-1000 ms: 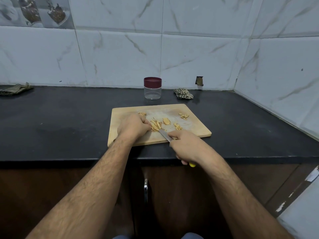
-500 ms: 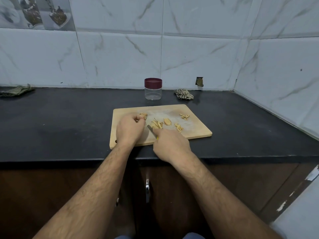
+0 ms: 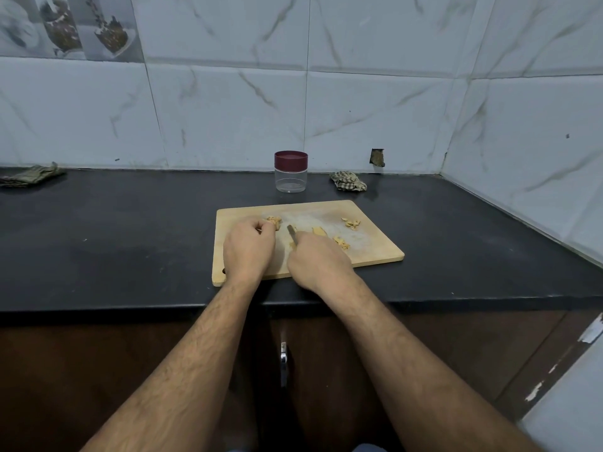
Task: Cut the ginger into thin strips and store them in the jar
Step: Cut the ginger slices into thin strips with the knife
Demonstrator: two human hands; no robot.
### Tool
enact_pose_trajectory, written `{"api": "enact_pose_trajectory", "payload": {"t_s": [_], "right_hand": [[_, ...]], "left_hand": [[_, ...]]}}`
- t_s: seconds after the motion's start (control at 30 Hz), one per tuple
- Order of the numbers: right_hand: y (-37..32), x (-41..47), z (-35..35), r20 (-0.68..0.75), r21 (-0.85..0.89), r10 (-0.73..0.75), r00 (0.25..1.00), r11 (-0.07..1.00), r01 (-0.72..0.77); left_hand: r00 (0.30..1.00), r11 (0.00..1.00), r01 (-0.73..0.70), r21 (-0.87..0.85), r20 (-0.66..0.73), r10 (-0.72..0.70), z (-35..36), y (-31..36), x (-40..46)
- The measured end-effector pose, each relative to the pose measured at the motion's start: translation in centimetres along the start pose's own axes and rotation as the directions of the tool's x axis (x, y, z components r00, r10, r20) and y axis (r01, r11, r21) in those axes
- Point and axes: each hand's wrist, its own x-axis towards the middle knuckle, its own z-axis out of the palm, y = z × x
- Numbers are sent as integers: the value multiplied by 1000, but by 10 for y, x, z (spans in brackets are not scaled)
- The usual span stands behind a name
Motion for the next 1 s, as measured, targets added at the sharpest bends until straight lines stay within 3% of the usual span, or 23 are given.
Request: {"api": "enact_pose_trajectory", "payload": {"t_s": [0.23, 0.43, 0.73, 1.0], "right_hand": [[-18, 7, 5, -38, -104, 71, 997, 992, -74], [6, -14, 6, -44, -67, 141, 989, 987, -144], [10, -18, 8, -48, -47, 32, 998, 998, -35], [28, -20, 2, -62, -46, 68, 996, 996, -70]], "left_hand": [[1000, 1000, 10, -23, 3, -10, -3, -1, 0], [1000, 1000, 3, -22, 2, -3, -2, 1, -1], [1000, 1000, 4, -11, -3, -4, -2, 2, -4], [999, 1000, 29, -7, 43, -29, -2, 0, 0]]}}
